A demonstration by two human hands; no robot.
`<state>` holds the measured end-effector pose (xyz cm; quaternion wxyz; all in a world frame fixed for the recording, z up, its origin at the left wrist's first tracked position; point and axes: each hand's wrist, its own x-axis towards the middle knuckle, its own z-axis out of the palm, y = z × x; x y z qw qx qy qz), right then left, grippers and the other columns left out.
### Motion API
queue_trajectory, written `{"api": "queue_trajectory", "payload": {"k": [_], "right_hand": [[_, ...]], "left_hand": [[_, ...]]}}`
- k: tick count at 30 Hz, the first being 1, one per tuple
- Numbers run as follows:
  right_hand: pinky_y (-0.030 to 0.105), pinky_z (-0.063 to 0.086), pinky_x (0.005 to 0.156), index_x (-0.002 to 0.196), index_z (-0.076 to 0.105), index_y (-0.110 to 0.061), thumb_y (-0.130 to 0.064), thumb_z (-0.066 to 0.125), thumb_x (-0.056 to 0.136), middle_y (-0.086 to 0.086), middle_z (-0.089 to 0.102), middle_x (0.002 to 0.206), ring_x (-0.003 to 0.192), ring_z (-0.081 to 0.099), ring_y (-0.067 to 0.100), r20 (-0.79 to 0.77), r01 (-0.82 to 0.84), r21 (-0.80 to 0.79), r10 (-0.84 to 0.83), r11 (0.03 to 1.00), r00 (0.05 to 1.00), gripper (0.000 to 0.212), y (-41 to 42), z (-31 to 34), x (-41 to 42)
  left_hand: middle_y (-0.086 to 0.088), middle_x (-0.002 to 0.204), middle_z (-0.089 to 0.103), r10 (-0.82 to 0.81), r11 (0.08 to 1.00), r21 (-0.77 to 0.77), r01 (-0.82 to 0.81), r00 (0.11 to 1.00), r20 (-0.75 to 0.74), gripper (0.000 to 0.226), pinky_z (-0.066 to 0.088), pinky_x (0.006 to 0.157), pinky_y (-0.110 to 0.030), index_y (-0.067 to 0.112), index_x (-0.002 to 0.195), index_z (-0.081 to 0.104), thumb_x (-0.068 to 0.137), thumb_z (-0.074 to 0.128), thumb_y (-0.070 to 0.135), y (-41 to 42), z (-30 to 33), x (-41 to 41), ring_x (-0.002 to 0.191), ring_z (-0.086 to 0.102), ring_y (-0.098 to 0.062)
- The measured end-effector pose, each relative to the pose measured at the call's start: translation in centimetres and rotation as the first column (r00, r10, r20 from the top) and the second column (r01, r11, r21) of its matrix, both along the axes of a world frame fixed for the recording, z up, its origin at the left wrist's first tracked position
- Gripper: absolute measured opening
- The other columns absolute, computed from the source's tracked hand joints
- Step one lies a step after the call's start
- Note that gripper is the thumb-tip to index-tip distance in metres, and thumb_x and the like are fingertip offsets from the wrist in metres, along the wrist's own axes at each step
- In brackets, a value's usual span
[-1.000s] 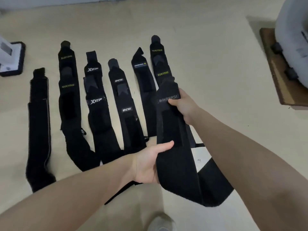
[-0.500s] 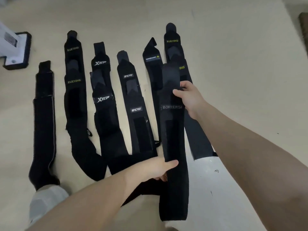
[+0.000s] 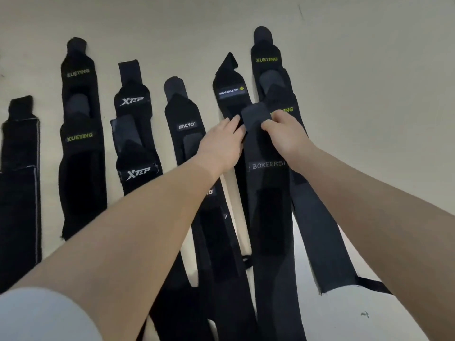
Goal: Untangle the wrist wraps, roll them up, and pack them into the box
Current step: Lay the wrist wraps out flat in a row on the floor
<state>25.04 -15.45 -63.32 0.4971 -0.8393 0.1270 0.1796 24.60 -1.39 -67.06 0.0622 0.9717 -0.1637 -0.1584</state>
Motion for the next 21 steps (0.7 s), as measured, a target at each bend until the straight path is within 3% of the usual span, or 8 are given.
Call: {"api": "queue_trajectory", "payload": {"k": [2, 4, 7, 9, 15, 18, 21], "right_hand": [[0.028, 0.032, 0.061, 0.082, 0.045, -0.01, -0.019, 0.044, 0.091, 0.001, 0.046, 0.078, 0.071, 0.041, 0.013, 0.049, -0.001, -0.047, 0.003, 0.999, 0.999, 0.013, 0.0, -0.6, 0.8], [0.026, 0.028, 0.056, 0.073, 0.036, -0.014, -0.018, 0.043, 0.091, -0.002, 0.04, 0.071, 0.064, 0.036, 0.011, 0.069, 0.003, -0.082, 0.003, 0.997, 0.998, 0.019, 0.1, -1.2, 1.6], [0.026, 0.035, 0.063, 0.076, 0.041, -0.013, -0.018, 0.044, 0.092, 0.0, 0.047, 0.077, 0.071, 0.044, 0.011, -0.003, -0.049, -0.02, 0.049, 0.999, 0.999, 0.017, 1.0, -2.4, 2.8], [0.033, 0.038, 0.071, 0.081, 0.046, -0.01, -0.022, 0.044, 0.094, 0.008, 0.05, 0.083, 0.078, 0.047, 0.018, -0.025, -0.088, -0.038, 0.087, 0.995, 0.996, 0.018, 1.6, -3.6, 3.6], [0.029, 0.031, 0.055, 0.06, 0.034, -0.014, -0.024, 0.052, 0.094, 0.001, 0.039, 0.062, 0.061, 0.04, 0.016, -0.073, -0.124, -0.323, 0.106, 0.938, 0.992, 0.04, 2.6, -6.1, 6.4], [0.027, 0.032, 0.052, 0.068, 0.043, -0.01, -0.026, 0.057, 0.092, 0.004, 0.05, 0.072, 0.073, 0.05, 0.021, -0.149, -0.183, -0.445, 0.129, 0.876, 0.98, 0.032, 3.6, -6.3, 7.5], [0.029, 0.039, 0.065, 0.092, 0.055, -0.009, -0.023, 0.059, 0.091, 0.014, 0.061, 0.102, 0.092, 0.058, 0.028, -0.172, -0.183, -0.52, 0.107, 0.834, 0.979, 0.015, 4.6, -6.2, 7.8]], "left_hand": [[-0.008, 0.159, 0.004, -0.072, 0.989, 0.123, 0.079, 0.995, -0.063, 0.057, 0.017, 0.117, -0.037, 0.017, 0.15, 0.018, 0.099, 0.037, 0.033, 0.1, -1.4, 1.3, 0.145, 0.01, -0.028], [-0.009, 0.159, 0.001, -0.025, 0.993, 0.112, 0.04, 0.991, -0.134, 0.069, 0.016, 0.118, -0.037, 0.019, 0.151, 0.014, 0.095, 0.047, 0.041, 0.5, -2.8, 1.7, 0.146, 0.007, -0.026], [-0.006, 0.159, -0.002, -0.01, 1.0, 0.011, 0.011, 0.994, -0.11, 0.078, 0.017, 0.117, -0.036, 0.018, 0.151, 0.015, 0.09, 0.058, 0.041, 1.5, -4.1, 1.5, 0.146, 0.006, -0.023], [-0.005, 0.159, 0.0, -0.016, 0.999, -0.044, 0.012, 0.996, -0.086, 0.078, 0.017, 0.117, -0.033, 0.015, 0.15, 0.018, 0.088, 0.06, 0.035, 1.8, -4.1, 1.4, 0.145, 0.007, -0.022], [-0.002, 0.16, 0.003, 0.161, 0.926, -0.316, -0.209, 0.972, -0.169, 0.085, 0.014, 0.117, -0.028, 0.01, 0.148, 0.02, 0.082, 0.072, 0.019, 2.1, -4.0, 0.9, 0.146, 0.011, -0.018], [-0.001, 0.16, 0.004, 0.187, 0.891, -0.366, -0.267, 0.953, -0.239, 0.096, 0.016, 0.117, -0.029, 0.015, 0.152, 0.002, 0.082, 0.069, 0.011, 2.1, -3.7, 0.9, 0.146, 0.011, -0.017], [0.0, 0.16, -0.001, 0.117, 0.907, -0.352, -0.231, 0.942, -0.316, 0.1, 0.017, 0.114, -0.029, 0.022, 0.151, -0.008, 0.085, 0.066, 0.008, 2.6, -3.2, 1.6, 0.146, 0.006, -0.017]]}}
